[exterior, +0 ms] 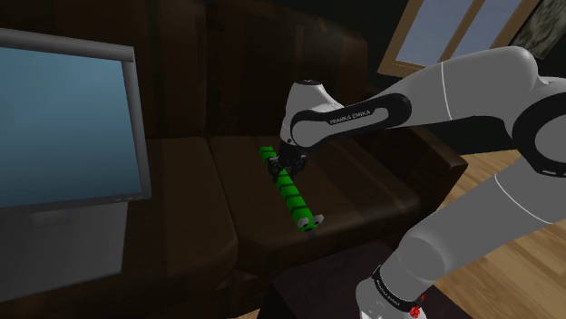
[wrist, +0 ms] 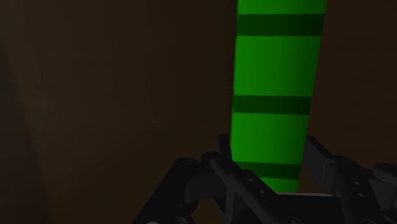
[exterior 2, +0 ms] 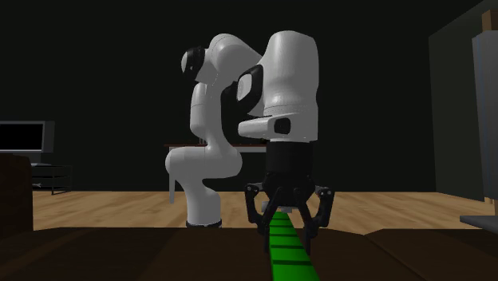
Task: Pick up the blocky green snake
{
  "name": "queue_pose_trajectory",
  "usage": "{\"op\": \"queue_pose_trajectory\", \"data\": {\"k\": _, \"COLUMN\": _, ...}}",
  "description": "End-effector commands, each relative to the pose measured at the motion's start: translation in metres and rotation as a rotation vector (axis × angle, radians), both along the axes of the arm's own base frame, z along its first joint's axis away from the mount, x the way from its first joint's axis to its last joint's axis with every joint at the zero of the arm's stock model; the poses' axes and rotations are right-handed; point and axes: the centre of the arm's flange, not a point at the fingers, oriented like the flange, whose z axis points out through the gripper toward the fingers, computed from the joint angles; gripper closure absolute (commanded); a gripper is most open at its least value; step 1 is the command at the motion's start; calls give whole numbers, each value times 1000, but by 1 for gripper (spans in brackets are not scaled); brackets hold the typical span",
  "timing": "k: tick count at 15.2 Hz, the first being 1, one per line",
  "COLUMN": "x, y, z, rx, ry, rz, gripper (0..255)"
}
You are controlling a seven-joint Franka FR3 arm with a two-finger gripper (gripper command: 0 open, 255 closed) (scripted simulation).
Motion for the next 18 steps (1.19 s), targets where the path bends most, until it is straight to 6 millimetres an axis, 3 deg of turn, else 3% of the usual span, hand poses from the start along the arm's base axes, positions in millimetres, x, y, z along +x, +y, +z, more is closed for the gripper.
{"op": "queue_pose_trajectory", "data": {"k": 1, "x": 0, "y": 0, "z": 0, "rx": 0, "ry": 0, "rz": 1, "gripper": 255}}
{"op": "queue_pose_trajectory", "data": {"k": 6, "x": 0, "y": 0, "z": -1, "rx": 0, "ry": 0, "rz": 0, "gripper": 255}}
{"op": "queue_pose_trajectory", "data": {"k": 18, "x": 0, "y": 0, "z": 63, "rx": 0, "ry": 0, "rz": 0, "gripper": 255}}
